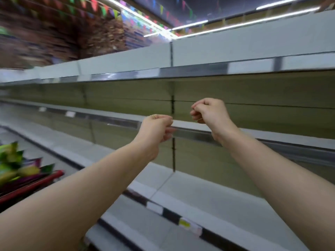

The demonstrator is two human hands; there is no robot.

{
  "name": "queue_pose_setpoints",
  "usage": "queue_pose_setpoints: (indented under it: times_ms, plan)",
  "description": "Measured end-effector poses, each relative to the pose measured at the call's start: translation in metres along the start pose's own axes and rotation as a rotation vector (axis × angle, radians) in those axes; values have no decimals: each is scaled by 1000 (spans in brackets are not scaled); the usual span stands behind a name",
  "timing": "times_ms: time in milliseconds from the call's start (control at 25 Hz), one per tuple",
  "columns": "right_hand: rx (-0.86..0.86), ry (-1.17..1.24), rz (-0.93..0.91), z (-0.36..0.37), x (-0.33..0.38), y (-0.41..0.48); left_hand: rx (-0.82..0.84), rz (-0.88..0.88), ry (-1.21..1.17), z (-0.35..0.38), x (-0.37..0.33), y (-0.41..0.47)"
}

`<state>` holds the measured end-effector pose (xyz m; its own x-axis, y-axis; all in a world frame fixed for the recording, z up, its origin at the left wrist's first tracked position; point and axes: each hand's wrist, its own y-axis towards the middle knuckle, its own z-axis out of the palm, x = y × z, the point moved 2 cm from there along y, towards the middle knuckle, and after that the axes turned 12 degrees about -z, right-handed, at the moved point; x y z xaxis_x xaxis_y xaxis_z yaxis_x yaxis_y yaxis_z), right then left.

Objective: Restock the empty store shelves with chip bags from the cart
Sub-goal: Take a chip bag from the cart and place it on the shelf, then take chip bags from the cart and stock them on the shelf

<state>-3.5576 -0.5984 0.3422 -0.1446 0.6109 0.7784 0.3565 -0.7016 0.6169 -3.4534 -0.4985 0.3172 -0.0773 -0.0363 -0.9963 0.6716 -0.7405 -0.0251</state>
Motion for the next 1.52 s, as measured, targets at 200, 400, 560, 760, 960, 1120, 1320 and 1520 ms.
queue_pose_setpoints:
  times_ms: [200,400,560,760,960,1120,1320,1520]
  plan:
    - [153,184,-10,136,25,-25,-229,22,-37,-144,2,-16]
    - [269,347,-12,249,38,-48,-455,-26,-102,-264,19,-22]
    - [360,435,-14,325,29,-57,-537,-13,-268,-335,32,-14]
    - [511,504,18,422,0,-47,-748,-48,-227,-410,53,26]
    - [656,579,87,526,-38,-13,-926,-87,-197,-487,63,97]
    - [711,602,142,599,-69,18,-1016,-115,-176,-532,66,153]
    - [773,586,201,677,-110,39,-1096,-158,-195,-583,88,202]
    - [833,551,264,745,-145,37,-1132,-233,-174,-631,108,235]
